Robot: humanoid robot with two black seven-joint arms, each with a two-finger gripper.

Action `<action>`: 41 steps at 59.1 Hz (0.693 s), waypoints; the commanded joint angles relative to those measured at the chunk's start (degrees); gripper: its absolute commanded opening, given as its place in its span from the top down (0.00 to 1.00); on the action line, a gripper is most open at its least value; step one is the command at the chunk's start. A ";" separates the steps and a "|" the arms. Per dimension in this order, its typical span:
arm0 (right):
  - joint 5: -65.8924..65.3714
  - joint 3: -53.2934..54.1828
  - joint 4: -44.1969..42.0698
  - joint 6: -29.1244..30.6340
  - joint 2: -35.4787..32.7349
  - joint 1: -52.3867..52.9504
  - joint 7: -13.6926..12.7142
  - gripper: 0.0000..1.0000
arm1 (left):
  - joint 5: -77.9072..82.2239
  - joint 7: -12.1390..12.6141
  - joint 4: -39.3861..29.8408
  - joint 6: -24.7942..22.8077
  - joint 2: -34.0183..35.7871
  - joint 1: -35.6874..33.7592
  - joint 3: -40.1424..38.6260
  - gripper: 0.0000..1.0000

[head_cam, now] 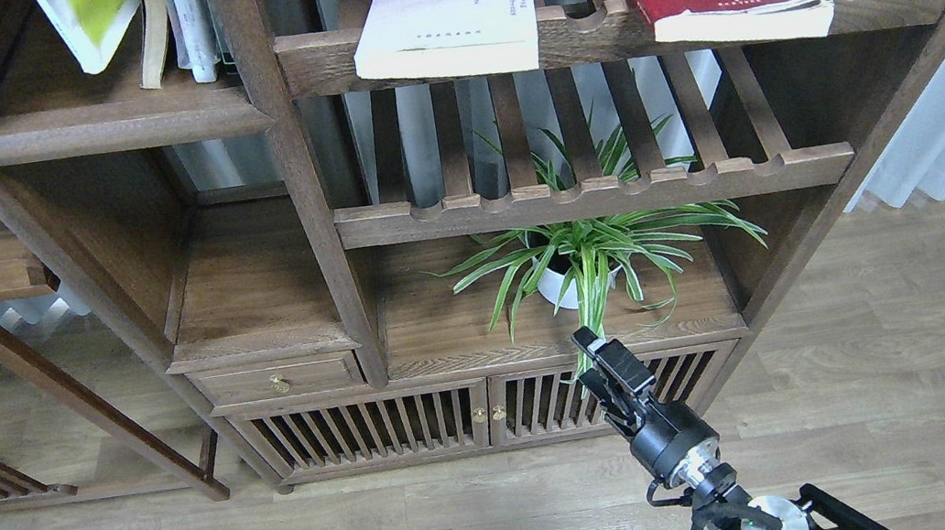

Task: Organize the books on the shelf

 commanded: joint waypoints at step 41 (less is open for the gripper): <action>0.37 -0.09 0.57 0.00 0.00 0.09 0.00 0.02 | 0.78 0.07 5.48 0.00 0.00 -3.40 3.09 0.95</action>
